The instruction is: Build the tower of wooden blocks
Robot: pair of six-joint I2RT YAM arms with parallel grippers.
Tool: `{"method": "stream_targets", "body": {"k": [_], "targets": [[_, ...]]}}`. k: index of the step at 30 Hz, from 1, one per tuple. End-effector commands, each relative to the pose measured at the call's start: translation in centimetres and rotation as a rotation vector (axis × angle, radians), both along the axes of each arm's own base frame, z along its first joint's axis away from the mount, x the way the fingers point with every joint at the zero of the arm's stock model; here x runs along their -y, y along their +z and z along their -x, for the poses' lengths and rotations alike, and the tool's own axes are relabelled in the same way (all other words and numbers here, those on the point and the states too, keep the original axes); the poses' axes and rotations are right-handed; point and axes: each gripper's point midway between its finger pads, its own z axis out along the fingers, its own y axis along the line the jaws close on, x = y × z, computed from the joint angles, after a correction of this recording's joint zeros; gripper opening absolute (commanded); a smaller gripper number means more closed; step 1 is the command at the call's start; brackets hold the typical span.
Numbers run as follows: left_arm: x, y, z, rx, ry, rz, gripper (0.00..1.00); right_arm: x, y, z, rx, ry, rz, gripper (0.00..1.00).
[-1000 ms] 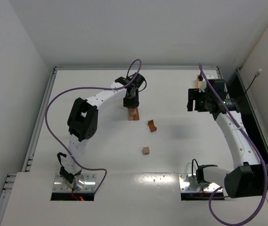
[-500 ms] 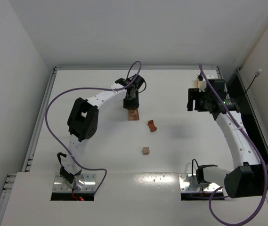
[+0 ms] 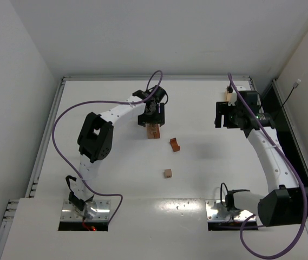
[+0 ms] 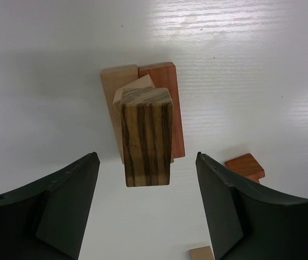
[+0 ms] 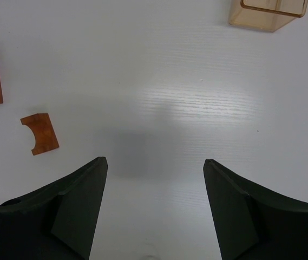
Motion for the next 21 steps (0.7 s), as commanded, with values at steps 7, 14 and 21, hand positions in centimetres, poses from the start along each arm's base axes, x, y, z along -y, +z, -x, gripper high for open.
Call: {"method": "stream_targets", "body": {"k": [7, 14, 21], "targets": [[1.0, 5.5, -0.8, 0.129, -0.053, 0.050, 0.71, -2.5, 1.8, -0.7, 0.078, 0.171, -0.042, 0.69], [0.6, 16.5, 0.1, 0.432, -0.226, 0.174, 0.82, -8.9, -0.3, 3.5, 0.072, 0.863, 0.065, 0.66], [-6.4, 17.6, 0.3, 0.439, -0.244, 0.230, 0.99, -12.0, -3.0, 5.2, 0.109, 1.314, 0.217, 0.52]]}}
